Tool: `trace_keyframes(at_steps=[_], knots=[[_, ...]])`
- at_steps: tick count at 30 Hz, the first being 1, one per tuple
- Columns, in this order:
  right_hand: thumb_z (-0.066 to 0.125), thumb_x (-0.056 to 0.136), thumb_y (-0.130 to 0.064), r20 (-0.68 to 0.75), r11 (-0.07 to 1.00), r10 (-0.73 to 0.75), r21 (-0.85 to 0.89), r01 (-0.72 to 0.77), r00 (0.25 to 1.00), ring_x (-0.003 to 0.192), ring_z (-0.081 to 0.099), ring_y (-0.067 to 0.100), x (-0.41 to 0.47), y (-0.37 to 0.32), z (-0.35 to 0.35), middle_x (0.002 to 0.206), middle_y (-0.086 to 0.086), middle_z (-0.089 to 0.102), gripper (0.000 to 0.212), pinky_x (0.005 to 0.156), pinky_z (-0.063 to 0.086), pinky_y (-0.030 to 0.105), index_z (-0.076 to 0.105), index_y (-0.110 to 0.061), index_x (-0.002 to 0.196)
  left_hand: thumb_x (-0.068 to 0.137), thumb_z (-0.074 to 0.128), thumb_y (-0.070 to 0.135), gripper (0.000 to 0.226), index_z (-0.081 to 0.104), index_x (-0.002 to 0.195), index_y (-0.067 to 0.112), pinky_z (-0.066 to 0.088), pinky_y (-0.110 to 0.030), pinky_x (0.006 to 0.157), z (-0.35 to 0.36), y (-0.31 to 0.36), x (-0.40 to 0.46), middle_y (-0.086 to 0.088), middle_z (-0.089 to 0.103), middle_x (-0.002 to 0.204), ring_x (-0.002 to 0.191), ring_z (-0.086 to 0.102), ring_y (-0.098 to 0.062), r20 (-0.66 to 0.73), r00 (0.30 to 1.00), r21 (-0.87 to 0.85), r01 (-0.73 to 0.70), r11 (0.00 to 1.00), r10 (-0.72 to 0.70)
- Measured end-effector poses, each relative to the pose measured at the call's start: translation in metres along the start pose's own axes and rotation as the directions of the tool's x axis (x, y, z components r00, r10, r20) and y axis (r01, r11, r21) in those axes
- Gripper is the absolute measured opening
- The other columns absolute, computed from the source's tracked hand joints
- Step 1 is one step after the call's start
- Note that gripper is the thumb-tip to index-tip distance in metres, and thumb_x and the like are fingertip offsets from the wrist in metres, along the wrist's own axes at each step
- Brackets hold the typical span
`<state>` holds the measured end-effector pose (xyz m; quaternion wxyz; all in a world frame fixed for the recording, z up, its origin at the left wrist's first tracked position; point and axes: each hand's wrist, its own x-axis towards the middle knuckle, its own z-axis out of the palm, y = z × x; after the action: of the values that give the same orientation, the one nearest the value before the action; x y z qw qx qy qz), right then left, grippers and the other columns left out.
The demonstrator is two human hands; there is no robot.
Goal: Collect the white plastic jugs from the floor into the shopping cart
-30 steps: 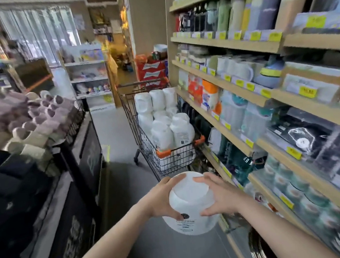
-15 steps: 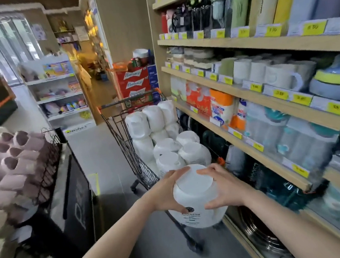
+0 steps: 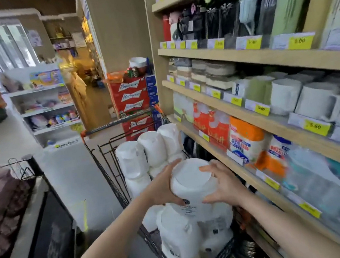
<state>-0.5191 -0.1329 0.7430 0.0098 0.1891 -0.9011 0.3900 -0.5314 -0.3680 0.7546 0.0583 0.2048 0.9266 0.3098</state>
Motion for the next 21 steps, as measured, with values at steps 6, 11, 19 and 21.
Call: trace_keyframes(at_steps=[6,11,19,21], knots=[[0.090,0.049,-0.036,-0.135,0.999,0.029,-0.035,-0.034,0.990,0.121,0.037,0.009,0.083,0.023,-0.012,0.130,-0.008,0.038,0.075,0.101,0.034,0.022,0.054,-0.039,0.115,0.058,0.090,0.033,0.116,0.018,0.149,0.027,0.025,-0.011,0.093,-0.022,-0.030,0.092,0.008,0.033,0.148,0.134,0.032,-0.011,-0.026,1.000,-0.032,-0.016,0.999,0.015],[0.085,0.045,-0.048,-0.180,0.986,0.112,-0.100,-0.131,0.977,0.135,0.029,0.015,0.149,0.046,-0.009,0.144,-0.003,0.030,0.078,0.105,0.030,0.026,0.049,-0.048,0.114,0.057,0.091,0.031,0.118,0.018,0.150,0.022,0.023,-0.022,0.108,-0.036,-0.061,0.173,0.002,0.030,0.152,0.140,0.028,-0.015,0.034,0.997,-0.045,-0.064,0.997,0.065],[0.085,0.050,-0.047,-0.226,0.936,0.307,-0.101,-0.336,0.925,0.126,0.030,0.006,0.207,0.082,0.020,0.143,-0.015,0.025,0.075,0.099,0.033,0.023,0.049,-0.046,0.116,0.061,0.090,0.026,0.113,0.019,0.148,0.018,0.015,-0.006,0.097,-0.026,-0.132,0.264,-0.001,0.029,0.151,0.138,0.029,-0.017,0.184,0.972,-0.059,-0.140,0.988,0.149],[0.087,0.051,-0.042,-0.239,0.927,0.323,-0.117,-0.357,0.916,0.116,0.036,0.007,0.208,0.092,0.030,0.135,-0.012,0.032,0.075,0.085,0.029,0.007,0.053,-0.035,0.118,0.061,0.090,0.024,0.113,0.019,0.148,0.015,0.017,-0.007,0.100,-0.016,-0.143,0.274,-0.003,0.029,0.150,0.138,0.029,-0.018,0.239,0.957,-0.087,-0.147,0.985,0.164]])
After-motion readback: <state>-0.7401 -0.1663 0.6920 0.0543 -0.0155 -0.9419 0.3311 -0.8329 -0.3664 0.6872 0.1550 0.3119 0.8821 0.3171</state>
